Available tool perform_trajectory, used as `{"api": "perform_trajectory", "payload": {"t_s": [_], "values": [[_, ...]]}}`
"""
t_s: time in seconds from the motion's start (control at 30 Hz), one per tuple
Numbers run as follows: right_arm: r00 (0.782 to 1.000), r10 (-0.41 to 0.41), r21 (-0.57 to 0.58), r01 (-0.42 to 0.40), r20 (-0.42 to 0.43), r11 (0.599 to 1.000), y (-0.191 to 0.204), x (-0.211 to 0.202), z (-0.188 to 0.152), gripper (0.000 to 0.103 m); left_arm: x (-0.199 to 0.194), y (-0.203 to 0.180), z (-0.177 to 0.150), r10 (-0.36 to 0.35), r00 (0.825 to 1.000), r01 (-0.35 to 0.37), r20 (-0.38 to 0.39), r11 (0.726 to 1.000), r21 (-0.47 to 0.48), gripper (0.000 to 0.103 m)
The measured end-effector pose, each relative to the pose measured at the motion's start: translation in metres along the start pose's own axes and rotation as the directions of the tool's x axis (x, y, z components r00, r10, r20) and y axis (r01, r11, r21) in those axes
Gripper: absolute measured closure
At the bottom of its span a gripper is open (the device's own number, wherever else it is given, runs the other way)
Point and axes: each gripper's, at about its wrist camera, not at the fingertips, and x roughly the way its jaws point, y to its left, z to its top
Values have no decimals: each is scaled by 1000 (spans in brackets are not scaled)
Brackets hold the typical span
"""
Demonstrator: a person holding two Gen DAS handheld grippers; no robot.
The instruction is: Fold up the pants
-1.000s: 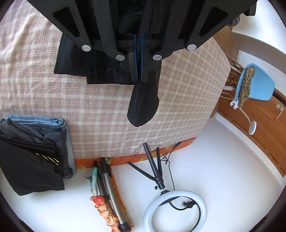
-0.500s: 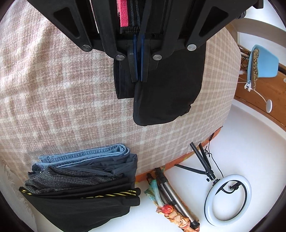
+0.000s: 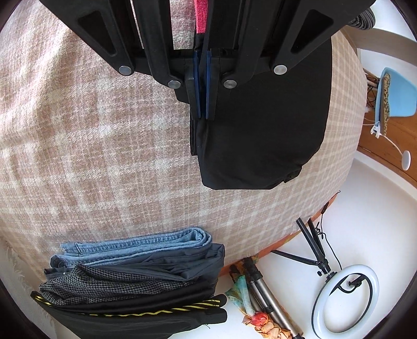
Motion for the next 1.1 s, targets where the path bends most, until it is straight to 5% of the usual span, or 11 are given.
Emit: {"api": "perform_trajectory", "payload": {"t_s": [0.37, 0.5, 0.73, 1.1], "values": [[996, 64, -38, -62, 56, 997, 0, -49, -19, 56, -73, 44, -15, 102, 994, -100, 49, 994, -34, 71], [994, 103, -81, -100, 38, 992, 12, -50, -34, 31, -81, 85, -12, 168, 985, -162, 42, 979, -126, 62], [992, 123, -93, -126, -40, 988, 13, -20, -39, 30, -69, 158, 8, 95, 995, -80, 19, 915, -397, 47], [949, 305, 21, -305, -79, 952, -20, 2, -38, 32, -24, 194, 13, 11, 1000, -16, -14, 861, -508, 47]]}}
